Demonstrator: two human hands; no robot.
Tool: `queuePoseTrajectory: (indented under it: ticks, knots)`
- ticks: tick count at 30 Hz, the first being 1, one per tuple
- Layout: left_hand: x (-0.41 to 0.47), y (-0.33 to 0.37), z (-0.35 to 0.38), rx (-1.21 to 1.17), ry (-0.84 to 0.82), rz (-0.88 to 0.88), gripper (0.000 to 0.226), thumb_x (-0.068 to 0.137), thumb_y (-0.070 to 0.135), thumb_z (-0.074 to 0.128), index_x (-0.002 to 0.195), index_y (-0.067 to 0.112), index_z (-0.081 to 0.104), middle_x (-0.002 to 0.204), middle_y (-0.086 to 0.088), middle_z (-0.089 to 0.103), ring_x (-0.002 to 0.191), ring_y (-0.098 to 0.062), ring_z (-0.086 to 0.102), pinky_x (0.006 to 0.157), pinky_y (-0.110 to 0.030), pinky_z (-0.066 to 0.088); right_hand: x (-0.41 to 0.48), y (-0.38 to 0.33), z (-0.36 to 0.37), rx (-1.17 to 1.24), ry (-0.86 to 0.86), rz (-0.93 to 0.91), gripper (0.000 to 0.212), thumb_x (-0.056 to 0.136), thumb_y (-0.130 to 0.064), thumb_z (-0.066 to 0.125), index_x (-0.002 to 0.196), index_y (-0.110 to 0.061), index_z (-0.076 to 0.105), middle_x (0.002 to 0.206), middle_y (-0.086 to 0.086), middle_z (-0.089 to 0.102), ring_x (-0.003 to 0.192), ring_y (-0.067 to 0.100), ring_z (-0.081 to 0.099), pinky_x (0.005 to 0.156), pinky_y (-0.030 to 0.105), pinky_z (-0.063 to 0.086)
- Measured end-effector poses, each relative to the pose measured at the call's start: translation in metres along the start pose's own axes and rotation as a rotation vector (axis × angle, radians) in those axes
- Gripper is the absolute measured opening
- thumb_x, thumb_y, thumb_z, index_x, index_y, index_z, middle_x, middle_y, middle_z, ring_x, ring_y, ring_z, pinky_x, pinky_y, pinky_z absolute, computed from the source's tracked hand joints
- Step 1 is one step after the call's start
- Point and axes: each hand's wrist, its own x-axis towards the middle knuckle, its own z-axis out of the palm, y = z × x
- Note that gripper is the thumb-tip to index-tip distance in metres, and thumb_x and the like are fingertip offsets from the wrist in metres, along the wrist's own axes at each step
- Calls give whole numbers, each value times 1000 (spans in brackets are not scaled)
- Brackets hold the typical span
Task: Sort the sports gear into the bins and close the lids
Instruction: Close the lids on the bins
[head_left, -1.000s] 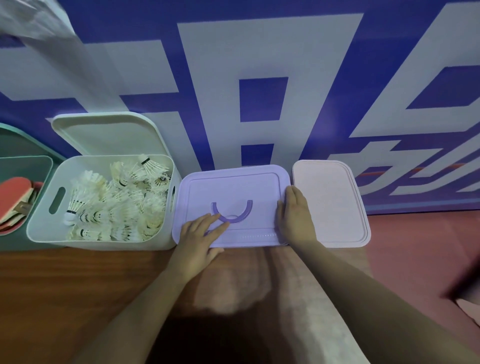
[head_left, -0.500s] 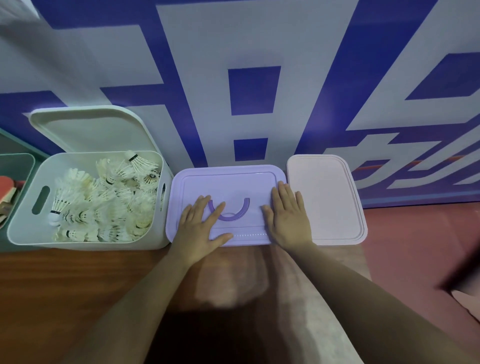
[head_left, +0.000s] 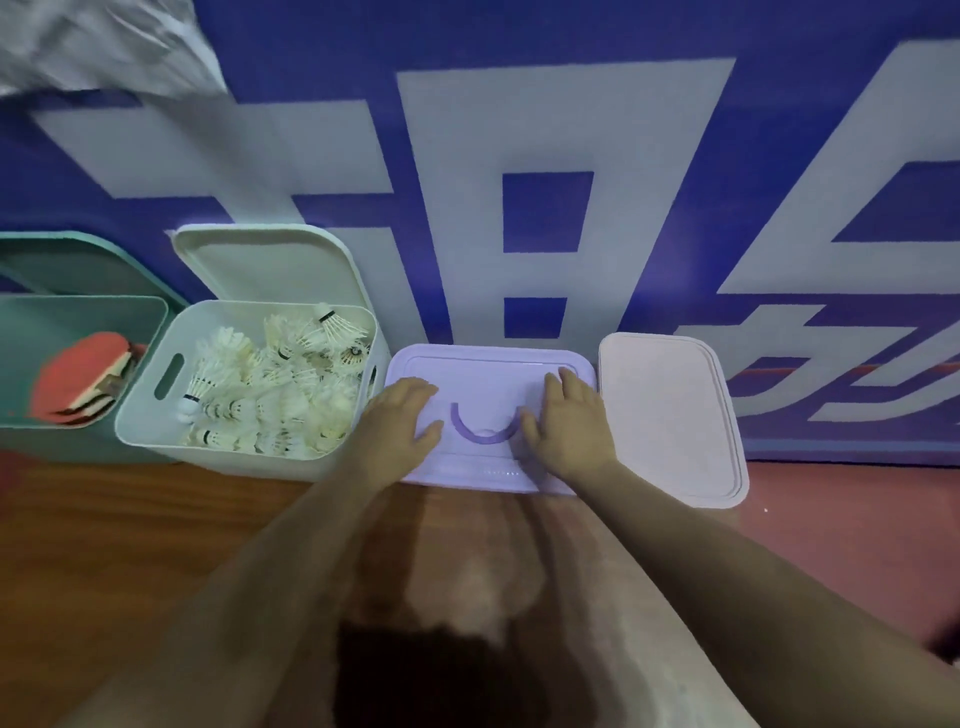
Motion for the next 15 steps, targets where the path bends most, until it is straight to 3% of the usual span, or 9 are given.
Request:
queuePoseTrajectory:
  ticks: [3, 6, 9, 15]
  knots:
    - [-18, -21, -55, 4, 130, -122, 57, 83, 46, 41, 125, 11, 58, 126, -8, 53, 115, -29, 55, 99, -42, 43, 7, -46, -28, 126, -34, -54, 63, 97, -46, 43, 146, -8, 32, 153, 16, 31, 135, 33, 38, 111, 40, 33]
    - [-30, -59, -102, 25, 181, -260, 44, 89, 35, 54, 129, 15, 53, 130, -7, 48, 118, -28, 52, 102, -41, 38, 17, -96, -47, 159, -2, -130, 59, 97, -47, 45, 140, -8, 39, 142, 14, 42, 126, 33, 46, 103, 40, 40]
    - [-29, -111, -144, 60, 230, -355, 46, 90, 32, 58, 132, 15, 49, 134, -9, 46, 122, -30, 48, 104, -44, 39, 38, -149, -56, 200, 25, -145, 53, 95, -46, 48, 132, -8, 43, 129, 13, 48, 115, 33, 51, 94, 40, 44]
    - [15, -197, -195, -49, 232, -420, 53, 87, 32, 60, 132, 12, 43, 132, -13, 45, 119, -33, 49, 98, -44, 40, 95, -246, -56, 321, 31, -16, 70, 94, -51, 47, 146, -8, 27, 145, 16, 35, 128, 35, 43, 101, 45, 40]
